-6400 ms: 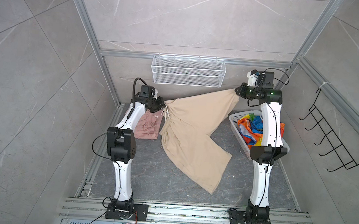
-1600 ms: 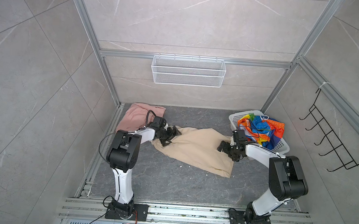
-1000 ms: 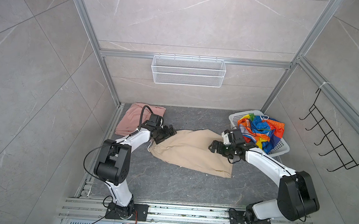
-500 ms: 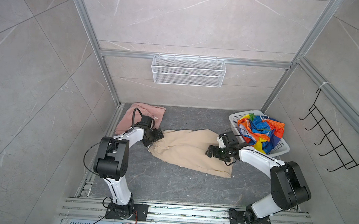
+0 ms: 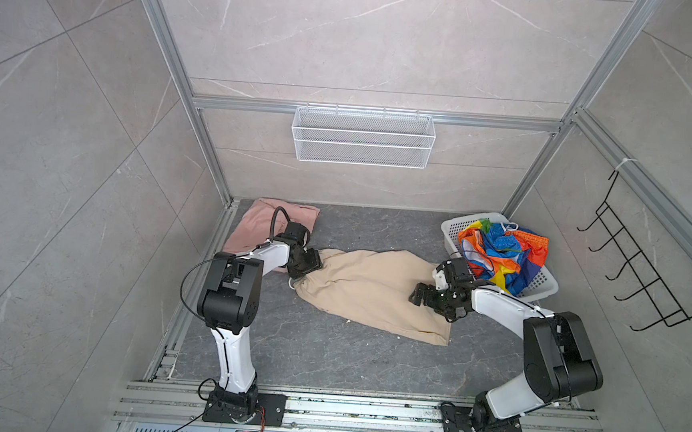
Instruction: Fold and stack the shorts
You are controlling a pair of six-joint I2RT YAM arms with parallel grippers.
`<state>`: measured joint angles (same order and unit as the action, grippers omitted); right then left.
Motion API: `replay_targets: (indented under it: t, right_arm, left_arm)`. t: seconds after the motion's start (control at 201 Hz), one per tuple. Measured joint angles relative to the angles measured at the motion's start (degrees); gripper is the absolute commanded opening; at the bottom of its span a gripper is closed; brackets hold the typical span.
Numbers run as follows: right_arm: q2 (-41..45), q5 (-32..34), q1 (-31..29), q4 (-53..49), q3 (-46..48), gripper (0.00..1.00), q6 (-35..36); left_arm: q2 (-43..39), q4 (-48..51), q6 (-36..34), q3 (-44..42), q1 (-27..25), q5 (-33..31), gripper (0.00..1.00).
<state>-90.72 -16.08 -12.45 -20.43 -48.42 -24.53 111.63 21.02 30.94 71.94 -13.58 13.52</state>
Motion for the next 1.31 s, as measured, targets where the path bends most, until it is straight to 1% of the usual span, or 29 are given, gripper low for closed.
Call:
replay_targets:
  t: [0.04,0.08,0.139,0.204,0.249,0.458,0.578,0.732,0.837,1.101,1.31]
  right_arm:
    - [0.0,-0.2,0.3,0.1,0.0,0.99,0.0]
    - [0.0,-0.4,0.6,0.3,0.0,0.99,0.0]
    - [-0.1,-0.8,0.9,0.6,0.0,0.99,0.0]
    - [-0.4,-1.0,1.1,0.9,0.0,0.99,0.0]
    - [-0.5,-1.3,1.2,1.0,0.0,0.99,0.0]
    - [-0.6,-1.7,1.8,1.0,0.0,0.99,0.0]
    - [-0.6,-1.7,2.1,0.9,-0.2,0.99,0.0]
    - [-1.1,-1.7,2.3,0.7,-1.3,0.99,0.0]
    - [-3.3,-1.8,2.3,0.7,-2.8,0.99,-0.1]
    - [-4.8,-3.2,2.2,1.6,-4.3,0.99,-1.4]
    - [-4.9,-3.3,0.7,1.4,-5.9,0.99,-2.5]
  left_arm:
    - [0.4,0.0,-0.3,0.3,-0.3,0.1,0.39]
    - [0.8,0.0,-0.6,0.5,-0.6,0.0,0.35]
    - [1.3,0.1,-0.9,0.9,-0.8,0.1,0.26]
    - [2.0,0.2,-1.2,1.4,-0.9,0.5,0.08]
    - [2.3,0.2,-1.2,1.8,-1.0,0.9,0.00]
    - [2.1,0.7,-1.6,2.3,-1.1,0.7,0.00]
    - [1.6,4.1,-2.3,3.4,-1.3,-0.6,0.00]
    - [0.2,11.0,-3.9,6.0,-1.5,-4.3,0.00]
    - [-0.3,15.0,-5.4,8.8,-1.5,-7.0,0.00]
    - [-1.7,22.6,-9.2,13.9,-1.2,-11.1,0.00]
    - [-4.8,28.0,-12.6,17.8,-1.2,-16.5,0.00]
